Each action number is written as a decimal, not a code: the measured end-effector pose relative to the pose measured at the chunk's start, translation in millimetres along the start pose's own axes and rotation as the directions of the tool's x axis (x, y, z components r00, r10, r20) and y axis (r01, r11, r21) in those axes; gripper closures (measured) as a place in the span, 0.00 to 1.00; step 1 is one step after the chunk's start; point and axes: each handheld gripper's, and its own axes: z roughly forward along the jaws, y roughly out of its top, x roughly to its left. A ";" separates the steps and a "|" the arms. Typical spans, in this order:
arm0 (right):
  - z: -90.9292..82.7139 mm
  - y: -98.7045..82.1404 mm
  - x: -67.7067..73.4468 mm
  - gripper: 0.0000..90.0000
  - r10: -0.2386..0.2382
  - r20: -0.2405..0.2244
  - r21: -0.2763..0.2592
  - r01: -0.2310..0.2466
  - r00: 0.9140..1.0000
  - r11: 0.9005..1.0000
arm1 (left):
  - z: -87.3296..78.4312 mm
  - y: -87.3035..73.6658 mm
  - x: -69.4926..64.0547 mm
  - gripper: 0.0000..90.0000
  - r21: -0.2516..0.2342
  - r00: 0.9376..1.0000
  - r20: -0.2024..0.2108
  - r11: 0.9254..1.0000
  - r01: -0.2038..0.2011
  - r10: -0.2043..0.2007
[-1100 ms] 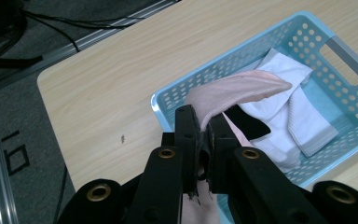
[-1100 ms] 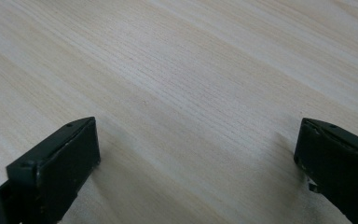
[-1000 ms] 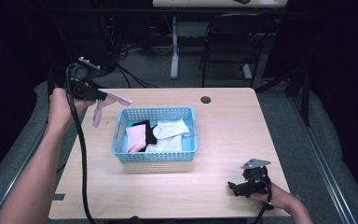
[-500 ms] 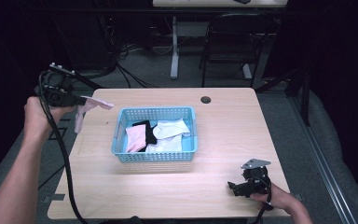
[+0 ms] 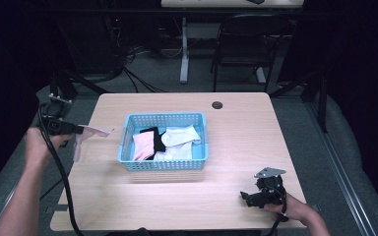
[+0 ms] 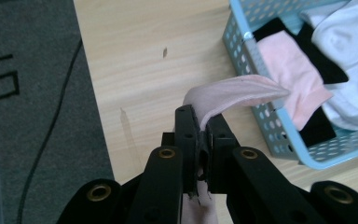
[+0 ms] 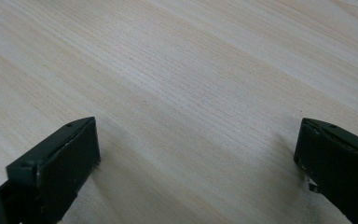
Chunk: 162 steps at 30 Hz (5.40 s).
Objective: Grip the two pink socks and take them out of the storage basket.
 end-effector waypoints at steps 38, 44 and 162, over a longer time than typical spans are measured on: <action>-0.5 -0.3 0.5 0.00 -0.006 -0.006 0.004 0.006 1.000 1.000 | 51.2 -31.9 -2.5 0.31 0.018 0.992 0.059 0.993 0.113 -0.114; -0.8 -0.7 0.3 0.00 -0.013 -0.005 0.003 0.013 1.000 1.000 | 35.0 -8.6 -30.6 0.26 -0.009 0.995 0.096 1.000 0.027 -0.026; -1.8 -2.2 2.0 0.00 -0.031 -0.021 0.003 0.031 0.999 1.000 | 52.7 80.4 -150.5 0.97 0.017 0.947 0.153 0.957 -0.290 0.284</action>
